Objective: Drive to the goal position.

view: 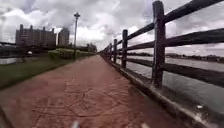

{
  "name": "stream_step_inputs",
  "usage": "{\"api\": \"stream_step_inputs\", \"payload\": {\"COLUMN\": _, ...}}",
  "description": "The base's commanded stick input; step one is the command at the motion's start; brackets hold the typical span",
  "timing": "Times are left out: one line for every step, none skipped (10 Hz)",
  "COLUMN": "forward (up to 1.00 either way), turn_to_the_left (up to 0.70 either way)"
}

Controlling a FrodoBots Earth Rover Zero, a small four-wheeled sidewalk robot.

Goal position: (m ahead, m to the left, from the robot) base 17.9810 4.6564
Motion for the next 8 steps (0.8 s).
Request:
{"api": "stream_step_inputs", "payload": {"forward": 0.70, "turn_to_the_left": 0.35}}
{"api": "stream_step_inputs", "payload": {"forward": 0.70, "turn_to_the_left": 0.35}}
{"api": "stream_step_inputs", "payload": {"forward": 0.70, "turn_to_the_left": 0.35}}
{"api": "stream_step_inputs", "payload": {"forward": 0.70, "turn_to_the_left": 0.17}}
{"api": "stream_step_inputs", "payload": {"forward": 0.70, "turn_to_the_left": 0.00}}
{"api": "stream_step_inputs", "payload": {"forward": 0.70, "turn_to_the_left": 0.00}}
{"api": "stream_step_inputs", "payload": {"forward": 0.70, "turn_to_the_left": 0.00}}
{"api": "stream_step_inputs", "payload": {"forward": 0.70, "turn_to_the_left": 0.00}}
